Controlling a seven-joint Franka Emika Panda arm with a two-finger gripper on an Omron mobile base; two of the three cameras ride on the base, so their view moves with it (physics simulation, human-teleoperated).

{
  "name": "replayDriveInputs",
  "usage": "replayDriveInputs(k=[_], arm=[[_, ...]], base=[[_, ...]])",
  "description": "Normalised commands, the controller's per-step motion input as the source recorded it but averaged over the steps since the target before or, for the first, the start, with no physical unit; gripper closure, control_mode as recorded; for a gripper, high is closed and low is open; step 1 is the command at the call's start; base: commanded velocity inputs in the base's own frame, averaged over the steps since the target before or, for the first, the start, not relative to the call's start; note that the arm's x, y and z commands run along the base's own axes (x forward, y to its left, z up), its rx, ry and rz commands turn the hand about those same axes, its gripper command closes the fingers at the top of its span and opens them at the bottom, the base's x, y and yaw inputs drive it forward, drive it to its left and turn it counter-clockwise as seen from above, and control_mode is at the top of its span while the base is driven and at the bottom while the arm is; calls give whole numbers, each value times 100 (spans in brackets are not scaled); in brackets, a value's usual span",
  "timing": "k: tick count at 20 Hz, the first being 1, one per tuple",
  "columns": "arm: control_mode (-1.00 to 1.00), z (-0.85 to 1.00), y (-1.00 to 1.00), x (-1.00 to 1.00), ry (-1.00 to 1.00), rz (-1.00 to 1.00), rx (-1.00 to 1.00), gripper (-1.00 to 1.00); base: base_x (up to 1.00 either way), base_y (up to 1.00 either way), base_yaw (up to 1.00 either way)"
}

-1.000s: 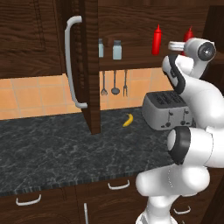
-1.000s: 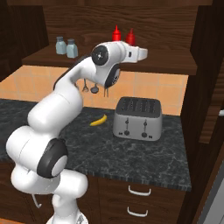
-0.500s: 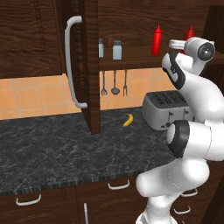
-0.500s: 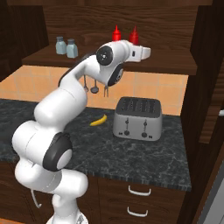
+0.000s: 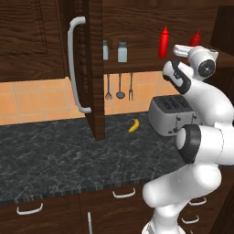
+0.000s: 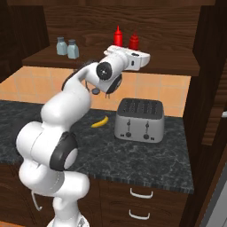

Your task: Put the shaker and condiment bottle from the counter next to their counterparts in the cabinet.

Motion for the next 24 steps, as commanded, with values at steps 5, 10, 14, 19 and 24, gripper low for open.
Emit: replayDriveInputs(k=[5, 10, 14, 19, 24], arm=[[-100, -5, -11, 43, 0, 2, 0, 100], [-100, 0, -13, 26, 0, 6, 0, 100], [-100, 0, -35, 0, 6, 11, 0, 100], [-100, -1, -43, -15, 9, 17, -3, 100], [-100, -18, -13, -3, 1, 17, -4, 100]], base=[[0, 0, 0], [0, 0, 0], [0, 0, 0], [0, 0, 0], [0, 0, 0]])
